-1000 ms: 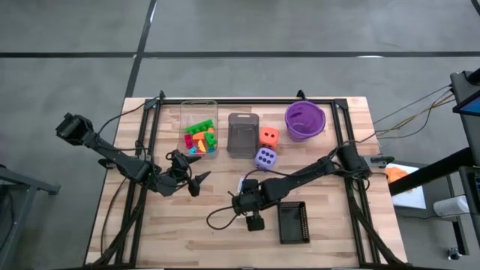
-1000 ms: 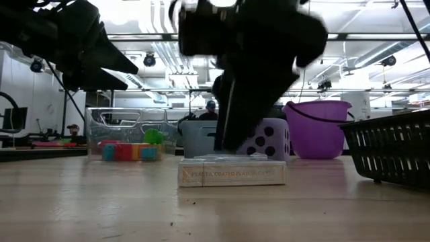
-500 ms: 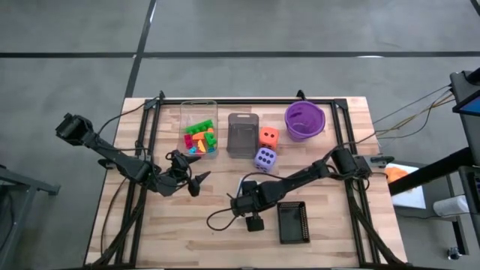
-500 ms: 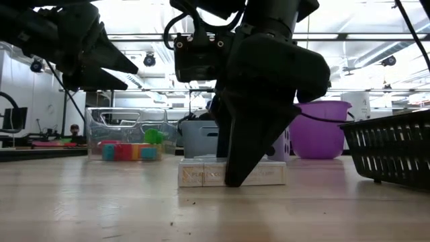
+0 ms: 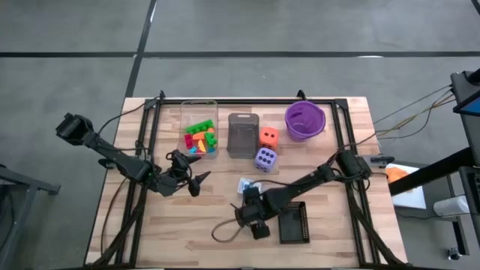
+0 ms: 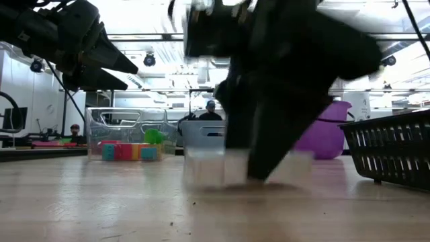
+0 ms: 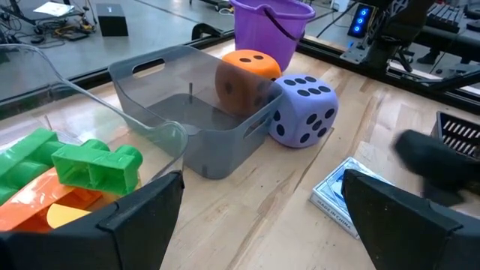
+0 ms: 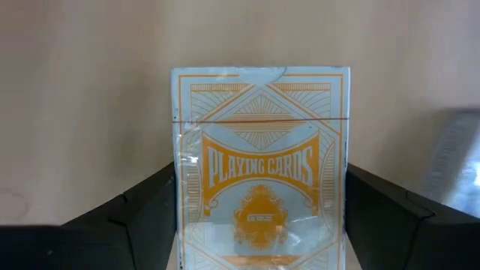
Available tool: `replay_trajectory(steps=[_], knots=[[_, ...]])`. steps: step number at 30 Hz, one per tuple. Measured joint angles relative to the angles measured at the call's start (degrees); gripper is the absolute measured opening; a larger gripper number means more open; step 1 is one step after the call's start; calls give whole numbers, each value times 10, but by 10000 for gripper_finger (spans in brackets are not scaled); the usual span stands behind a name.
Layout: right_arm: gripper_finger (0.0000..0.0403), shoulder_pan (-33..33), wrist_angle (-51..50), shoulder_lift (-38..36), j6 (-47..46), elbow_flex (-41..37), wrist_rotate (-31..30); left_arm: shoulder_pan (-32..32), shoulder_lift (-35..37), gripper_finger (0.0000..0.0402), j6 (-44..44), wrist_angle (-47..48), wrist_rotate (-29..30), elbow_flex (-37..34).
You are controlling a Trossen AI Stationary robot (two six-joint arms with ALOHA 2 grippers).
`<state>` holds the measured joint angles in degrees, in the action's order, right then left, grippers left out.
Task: Pick & Place Toys
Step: Put the orange playing card box into the gray bin
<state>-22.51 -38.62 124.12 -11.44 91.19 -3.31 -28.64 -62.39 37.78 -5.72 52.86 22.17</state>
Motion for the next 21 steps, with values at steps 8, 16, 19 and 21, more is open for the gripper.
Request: replay_trajectory(steps=[8, 16, 19, 21], knots=[[300, -29, 94, -74, 57, -14, -33, 0, 0, 367, 0, 0, 0, 0], [300, -43, 513, -154, 100, -206, -10, 0, 0, 367, 0, 0, 0, 0], [300, -37, 664, -176, 101, -306, -9, 0, 0, 367, 0, 0, 0, 0], [300, -28, 710, -203, 97, -352, -20, 0, 0, 367, 0, 0, 0, 0]])
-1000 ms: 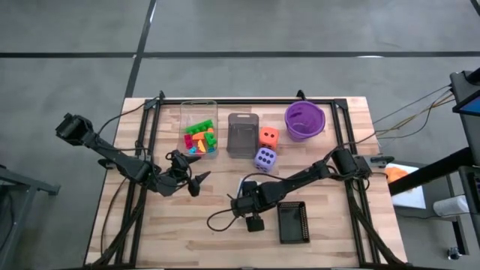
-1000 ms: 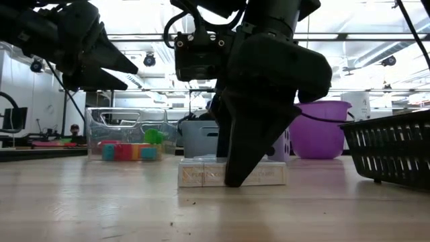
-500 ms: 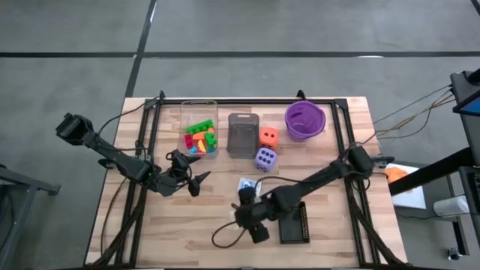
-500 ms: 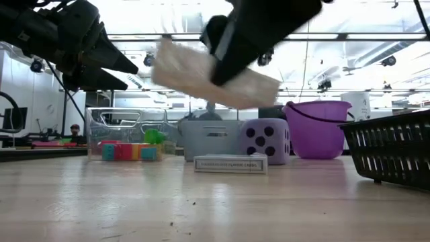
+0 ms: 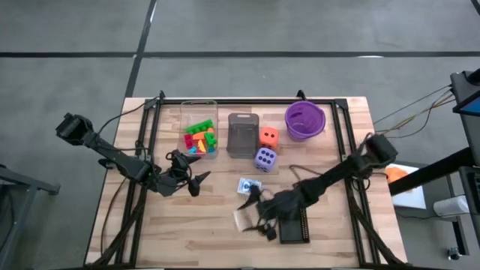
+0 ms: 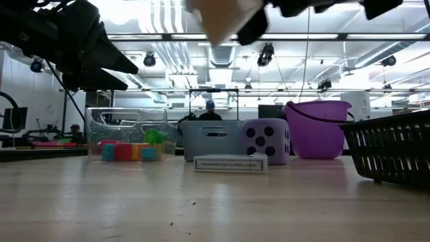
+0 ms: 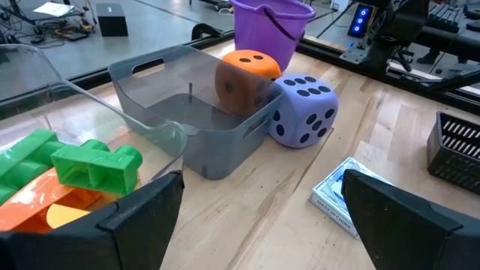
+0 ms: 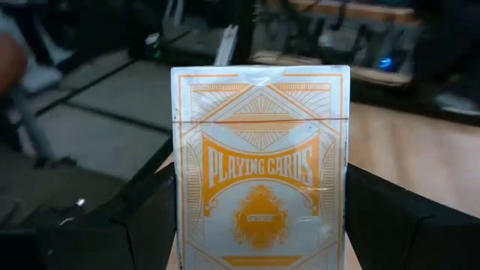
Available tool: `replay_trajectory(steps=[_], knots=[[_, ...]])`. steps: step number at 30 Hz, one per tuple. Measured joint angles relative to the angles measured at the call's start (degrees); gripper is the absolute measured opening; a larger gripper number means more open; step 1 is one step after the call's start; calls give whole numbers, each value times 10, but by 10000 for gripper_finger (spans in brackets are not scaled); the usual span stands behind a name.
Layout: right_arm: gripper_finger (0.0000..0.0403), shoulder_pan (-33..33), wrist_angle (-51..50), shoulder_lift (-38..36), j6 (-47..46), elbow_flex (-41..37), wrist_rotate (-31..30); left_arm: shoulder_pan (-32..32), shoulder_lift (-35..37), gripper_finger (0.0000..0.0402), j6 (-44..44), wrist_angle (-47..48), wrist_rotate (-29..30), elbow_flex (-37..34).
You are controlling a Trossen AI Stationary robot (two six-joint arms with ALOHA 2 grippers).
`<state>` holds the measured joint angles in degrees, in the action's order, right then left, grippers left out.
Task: Pick & Place Toys
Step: Put the orange playing card box into the gray bin
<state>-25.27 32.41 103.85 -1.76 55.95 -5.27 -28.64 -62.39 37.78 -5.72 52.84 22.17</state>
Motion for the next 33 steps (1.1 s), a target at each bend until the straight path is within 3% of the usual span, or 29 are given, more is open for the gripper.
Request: replay_trajectory(steps=[4, 9, 14, 24, 33], knots=[[300, 35, -26, -67, -9, -48, -34, 0, 0, 367, 0, 0, 0, 0], [300, 110, -122, -141, -9, -51, -41, 0, 0, 367, 0, 0, 0, 0], [300, 213, -224, -155, -8, -31, -39, 0, 0, 367, 0, 6, 0, 0], [300, 375, -292, -82, -13, 50, 18, 0, 0, 367, 0, 13, 0, 0], [300, 398, -394, 21, -3, 155, 23, 0, 0, 367, 0, 13, 0, 0]])
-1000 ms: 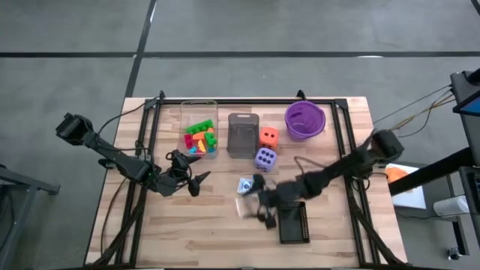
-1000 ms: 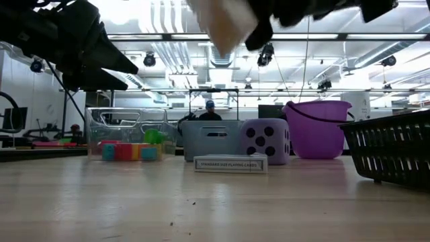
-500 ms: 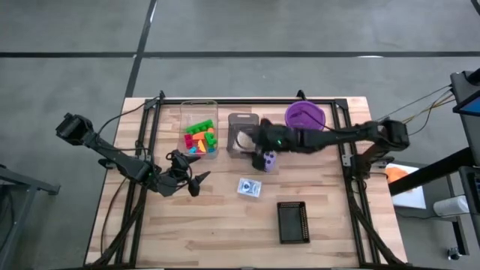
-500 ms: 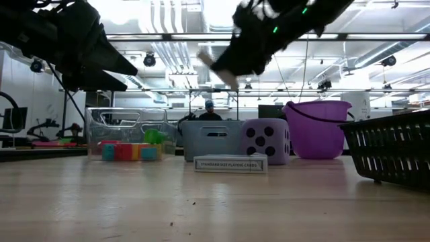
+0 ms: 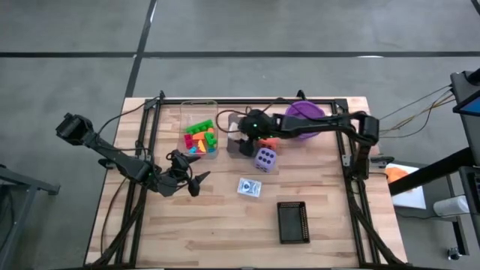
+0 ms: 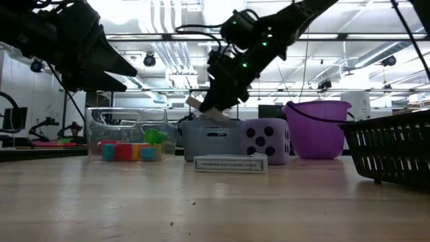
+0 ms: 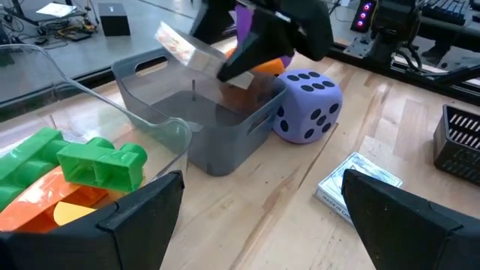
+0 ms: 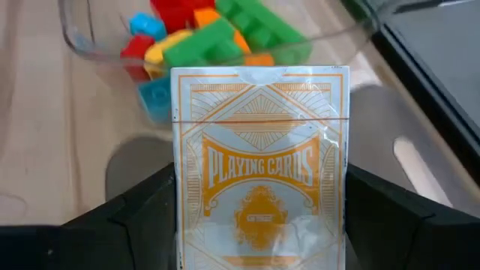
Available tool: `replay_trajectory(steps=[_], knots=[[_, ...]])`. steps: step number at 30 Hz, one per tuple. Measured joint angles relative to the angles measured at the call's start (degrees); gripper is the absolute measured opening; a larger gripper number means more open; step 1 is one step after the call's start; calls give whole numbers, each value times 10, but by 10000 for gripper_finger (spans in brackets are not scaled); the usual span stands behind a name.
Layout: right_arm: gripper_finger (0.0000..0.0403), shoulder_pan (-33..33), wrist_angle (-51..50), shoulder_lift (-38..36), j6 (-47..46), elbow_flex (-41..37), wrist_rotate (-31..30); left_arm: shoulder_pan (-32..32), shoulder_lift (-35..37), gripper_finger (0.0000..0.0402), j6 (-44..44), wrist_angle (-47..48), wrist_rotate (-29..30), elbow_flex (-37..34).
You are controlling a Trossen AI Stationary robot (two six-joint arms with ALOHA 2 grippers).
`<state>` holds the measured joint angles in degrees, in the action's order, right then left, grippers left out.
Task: Pick & Place Toys
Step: Put the orange playing card box into the gray bin, then put the blue playing card box into the gray bin
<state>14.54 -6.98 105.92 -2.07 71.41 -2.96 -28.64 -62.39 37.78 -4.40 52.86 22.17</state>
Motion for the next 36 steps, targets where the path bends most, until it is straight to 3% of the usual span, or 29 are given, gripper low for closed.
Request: replay_trajectory(steps=[6, 14, 21, 31, 36], knots=[[380, -5, -62, 27, -1, 45, -1, 0, 0, 367, 0, 0, 0, 0], [304, -11, -89, 15, -1, 58, -2, 0, 0, 367, 0, 1, 0, 0], [301, -53, -106, -10, 3, 54, 40, 0, 0, 367, 0, 2, 0, 0], [302, -197, -211, -18, 1, 75, 43, 0, 0, 367, 0, 11, 0, 0], [333, -238, -252, -10, -55, 75, 42, 0, 0, 367, 0, 13, 0, 0]])
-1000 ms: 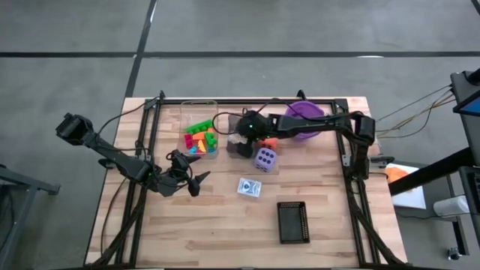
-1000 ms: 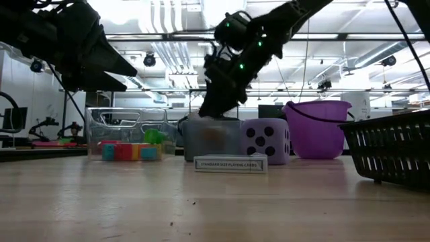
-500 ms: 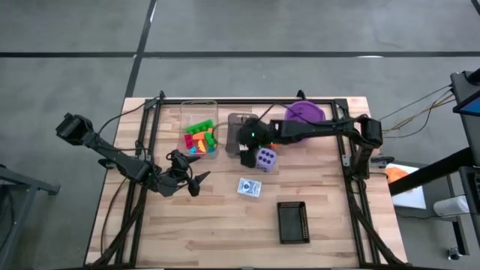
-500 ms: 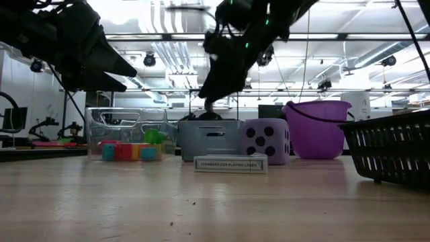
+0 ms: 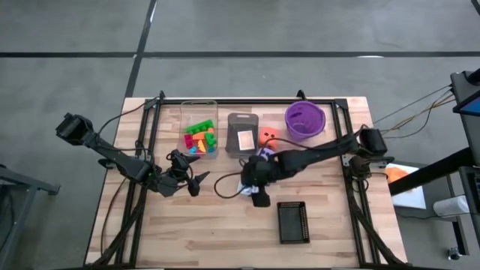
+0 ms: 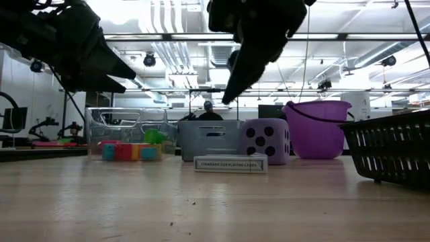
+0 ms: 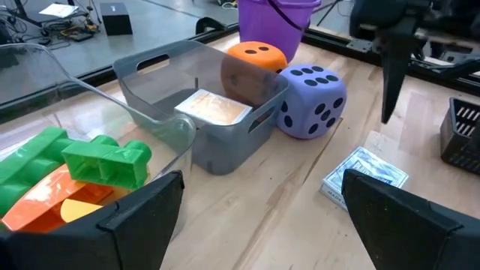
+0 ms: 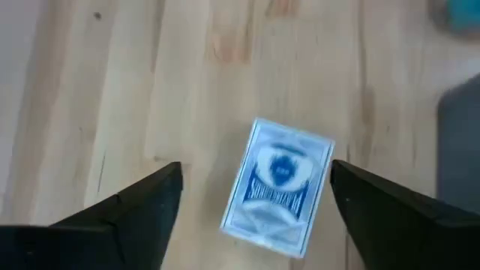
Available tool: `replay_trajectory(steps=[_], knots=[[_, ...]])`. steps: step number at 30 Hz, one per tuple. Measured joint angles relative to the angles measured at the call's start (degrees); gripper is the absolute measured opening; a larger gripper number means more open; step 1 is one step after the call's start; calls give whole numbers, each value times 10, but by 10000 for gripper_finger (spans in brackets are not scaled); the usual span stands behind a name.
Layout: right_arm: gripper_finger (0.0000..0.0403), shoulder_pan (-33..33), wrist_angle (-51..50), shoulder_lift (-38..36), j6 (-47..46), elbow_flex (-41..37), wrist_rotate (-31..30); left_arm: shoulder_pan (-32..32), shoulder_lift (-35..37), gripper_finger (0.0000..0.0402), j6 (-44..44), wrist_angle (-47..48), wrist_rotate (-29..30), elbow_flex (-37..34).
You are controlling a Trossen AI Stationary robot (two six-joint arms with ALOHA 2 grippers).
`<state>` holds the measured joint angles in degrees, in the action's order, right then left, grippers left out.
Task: Pick & Place Toys
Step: Put the blue playing card box into the gray bin
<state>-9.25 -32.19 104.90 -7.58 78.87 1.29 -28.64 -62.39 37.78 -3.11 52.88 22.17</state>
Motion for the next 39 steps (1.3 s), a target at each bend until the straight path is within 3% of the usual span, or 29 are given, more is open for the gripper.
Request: replay_trajectory(steps=[5, 12, 29, 32, 37, 39], knots=[[392, -5, -14, 23, -18, 0, -2, 0, 0, 367, 0, 0, 0, 0], [382, 4, -35, 71, -15, 23, -1, 0, 0, 367, 0, 2, 0, 0], [396, 15, -161, 260, -6, 168, -4, 0, 0, 367, 0, 4, 0, 0], [384, 9, -165, 264, -8, 171, -9, 0, 0, 367, 0, 4, 0, 0], [308, -4, -166, 246, -17, 168, -15, 0, 0, 367, 0, 4, 0, 0], [303, -9, -166, 235, -18, 167, -19, 0, 0, 367, 0, 4, 0, 0]])
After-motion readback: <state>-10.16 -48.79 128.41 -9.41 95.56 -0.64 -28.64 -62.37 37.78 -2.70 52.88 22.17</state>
